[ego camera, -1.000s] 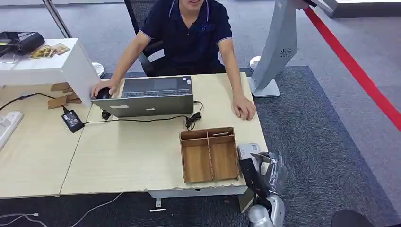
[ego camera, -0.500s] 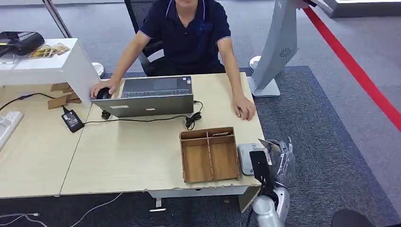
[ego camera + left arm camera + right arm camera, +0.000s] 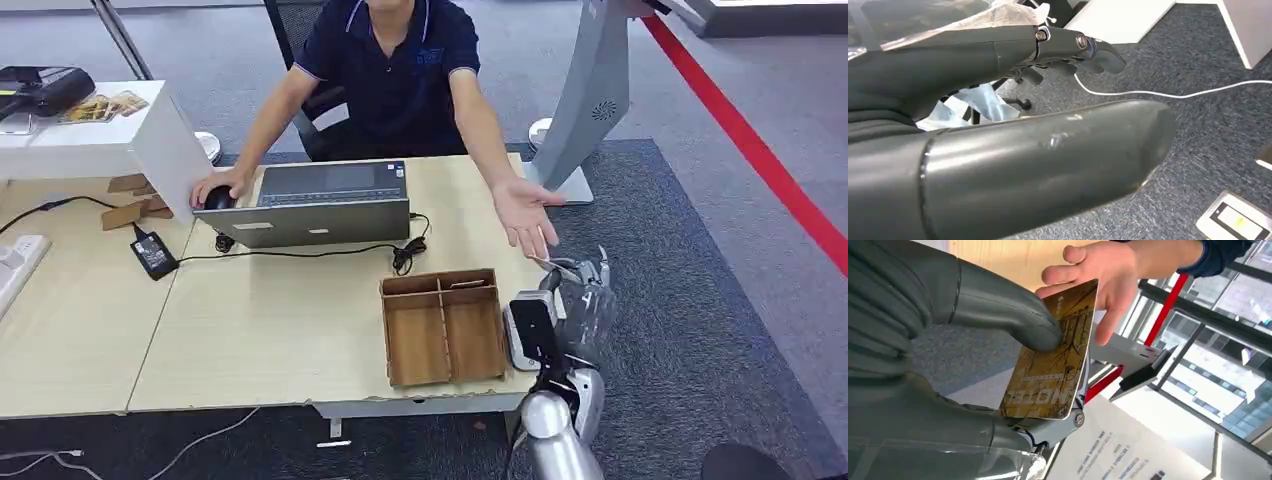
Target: Pass the card to the sensor for recognition and then transmit it.
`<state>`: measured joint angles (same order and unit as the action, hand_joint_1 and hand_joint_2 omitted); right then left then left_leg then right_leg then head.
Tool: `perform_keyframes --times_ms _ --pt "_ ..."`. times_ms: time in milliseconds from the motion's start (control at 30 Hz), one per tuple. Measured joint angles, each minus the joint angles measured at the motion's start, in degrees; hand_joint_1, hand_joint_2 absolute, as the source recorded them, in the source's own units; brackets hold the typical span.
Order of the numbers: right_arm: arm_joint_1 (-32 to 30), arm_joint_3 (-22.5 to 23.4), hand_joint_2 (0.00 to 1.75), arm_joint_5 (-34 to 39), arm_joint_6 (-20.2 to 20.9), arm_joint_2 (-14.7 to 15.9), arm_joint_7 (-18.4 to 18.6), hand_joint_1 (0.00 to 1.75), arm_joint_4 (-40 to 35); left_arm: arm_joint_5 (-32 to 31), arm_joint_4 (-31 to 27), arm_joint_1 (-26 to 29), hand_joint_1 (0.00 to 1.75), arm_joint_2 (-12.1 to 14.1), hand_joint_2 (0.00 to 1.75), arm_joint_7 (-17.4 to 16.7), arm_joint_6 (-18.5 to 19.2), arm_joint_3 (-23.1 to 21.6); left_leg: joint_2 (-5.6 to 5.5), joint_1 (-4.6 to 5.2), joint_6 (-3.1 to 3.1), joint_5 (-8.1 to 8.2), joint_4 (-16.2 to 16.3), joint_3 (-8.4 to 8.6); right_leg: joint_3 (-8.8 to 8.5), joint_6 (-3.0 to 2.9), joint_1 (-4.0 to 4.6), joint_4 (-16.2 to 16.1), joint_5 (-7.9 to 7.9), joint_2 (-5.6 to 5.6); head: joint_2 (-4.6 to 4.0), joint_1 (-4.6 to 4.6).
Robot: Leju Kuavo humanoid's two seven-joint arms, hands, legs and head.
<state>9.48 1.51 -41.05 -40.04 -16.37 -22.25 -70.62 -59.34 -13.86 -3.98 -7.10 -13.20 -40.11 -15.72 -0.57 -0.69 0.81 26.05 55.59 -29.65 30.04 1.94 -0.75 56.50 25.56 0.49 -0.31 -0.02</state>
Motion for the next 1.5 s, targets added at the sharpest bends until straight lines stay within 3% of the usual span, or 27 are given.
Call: perform_keyframes --times_ms 433,1033,1067,1100,1500 --pt "0.74 -3.56 1.75 -0.30 0.02 0.07 0.00 1.75 0.04 0.26 0.07 -0.06 0.00 -0.11 0.00 0.00 0.00 -1.27 -0.01 0.00 0.00 0.00 0.00 -0.01 0.02 0.00 0.00 0.00 0.00 0.00 0.00 0.00" --pt "1.03 -4.59 1.75 -0.90 0.02 0.11 0.06 1.75 0.07 0.35 0.07 -0.06 0.00 -0.13 0.00 0.00 0.00 -2.12 -0.01 0.00 0.00 0.00 0.00 -0.02 0.03 0.00 0.00 0.00 0.00 0.00 0.00 -0.02" --pt "1.03 -4.63 1.75 -0.96 0.02 0.11 0.07 0.77 0.07 0.35 0.07 -0.06 0.00 -0.11 0.00 0.00 0.00 -2.14 -0.01 0.00 0.00 0.00 0.00 -0.02 0.03 0.00 0.00 0.00 0.00 0.00 0.00 -0.02" --pt "1.04 -4.68 1.75 -0.98 0.02 0.11 0.09 0.00 0.04 0.37 0.07 -0.06 0.00 -0.11 0.00 0.00 0.00 -2.14 -0.01 0.00 0.00 0.00 0.00 -0.02 0.03 0.00 0.00 0.00 0.00 0.00 0.00 -0.02" --pt "1.20 -4.98 1.75 -2.01 0.02 0.11 1.11 0.00 0.37 1.55 0.07 -0.07 0.00 -0.13 0.00 0.00 0.00 -2.51 -0.01 0.00 0.00 0.00 0.00 -0.04 0.05 0.00 0.00 0.00 0.00 0.00 0.00 -0.02"
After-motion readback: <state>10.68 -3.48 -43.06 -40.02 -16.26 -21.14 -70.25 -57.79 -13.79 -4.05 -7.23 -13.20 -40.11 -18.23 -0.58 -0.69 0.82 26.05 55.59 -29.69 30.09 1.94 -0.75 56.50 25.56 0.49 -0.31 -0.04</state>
